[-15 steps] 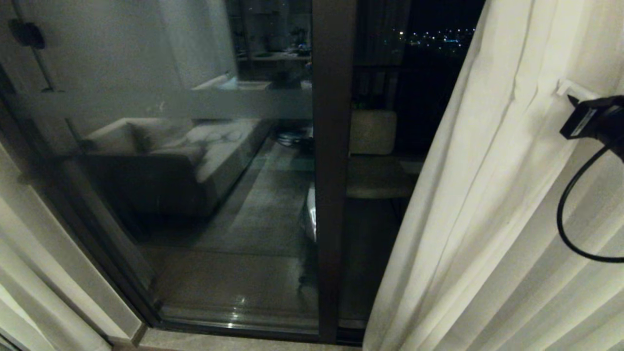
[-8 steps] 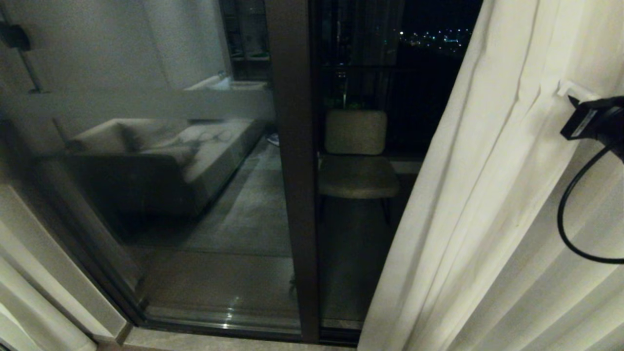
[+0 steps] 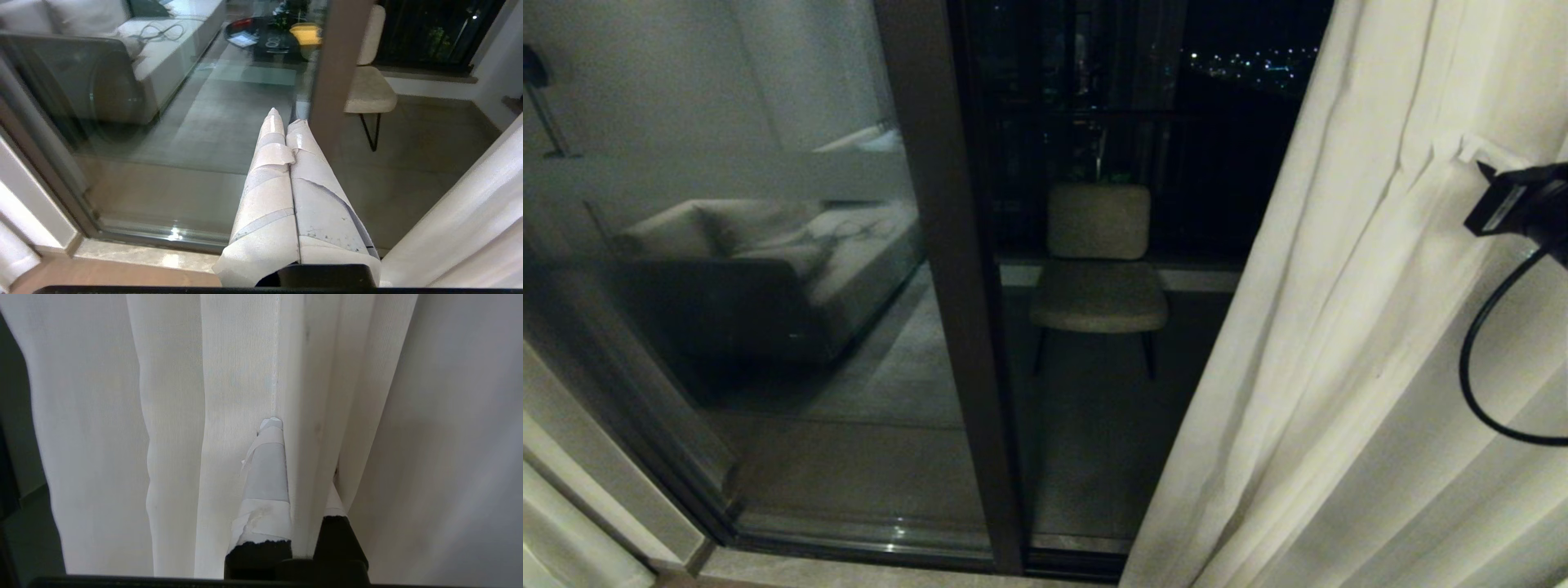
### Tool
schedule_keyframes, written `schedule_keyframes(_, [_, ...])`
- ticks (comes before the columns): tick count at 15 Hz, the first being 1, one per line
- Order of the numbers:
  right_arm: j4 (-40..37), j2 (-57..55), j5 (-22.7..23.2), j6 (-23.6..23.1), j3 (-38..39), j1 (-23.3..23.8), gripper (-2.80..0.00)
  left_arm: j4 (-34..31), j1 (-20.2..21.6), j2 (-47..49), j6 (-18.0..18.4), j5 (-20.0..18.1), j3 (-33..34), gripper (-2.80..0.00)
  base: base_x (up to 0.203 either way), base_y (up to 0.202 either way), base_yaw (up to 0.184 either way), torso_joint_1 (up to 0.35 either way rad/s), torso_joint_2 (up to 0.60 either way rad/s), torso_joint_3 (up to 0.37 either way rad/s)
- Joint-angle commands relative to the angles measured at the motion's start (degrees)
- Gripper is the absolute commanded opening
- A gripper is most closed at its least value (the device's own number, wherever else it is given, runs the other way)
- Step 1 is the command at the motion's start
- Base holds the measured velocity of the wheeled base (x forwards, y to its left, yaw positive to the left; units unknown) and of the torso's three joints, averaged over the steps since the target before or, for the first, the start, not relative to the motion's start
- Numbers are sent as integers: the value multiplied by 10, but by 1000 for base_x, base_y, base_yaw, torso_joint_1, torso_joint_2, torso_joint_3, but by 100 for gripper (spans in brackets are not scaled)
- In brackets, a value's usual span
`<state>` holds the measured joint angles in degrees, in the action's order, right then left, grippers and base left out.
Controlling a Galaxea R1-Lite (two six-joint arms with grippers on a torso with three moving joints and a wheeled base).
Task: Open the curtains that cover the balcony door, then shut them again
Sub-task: Pull the inner curtains open on both sides
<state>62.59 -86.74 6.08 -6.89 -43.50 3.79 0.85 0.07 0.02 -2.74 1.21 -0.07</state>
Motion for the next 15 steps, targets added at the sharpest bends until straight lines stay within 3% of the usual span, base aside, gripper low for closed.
schedule_keyframes(1, [3,0,1,-1,0,0,-280,0,0,0,-1,0,0,-280,0,-190,3,3,0,1])
schedule_keyframes(15, [3,2,1,-1,3,3,-280,0,0,0,-1,1,0,-280,0,-190,0,2,1,2])
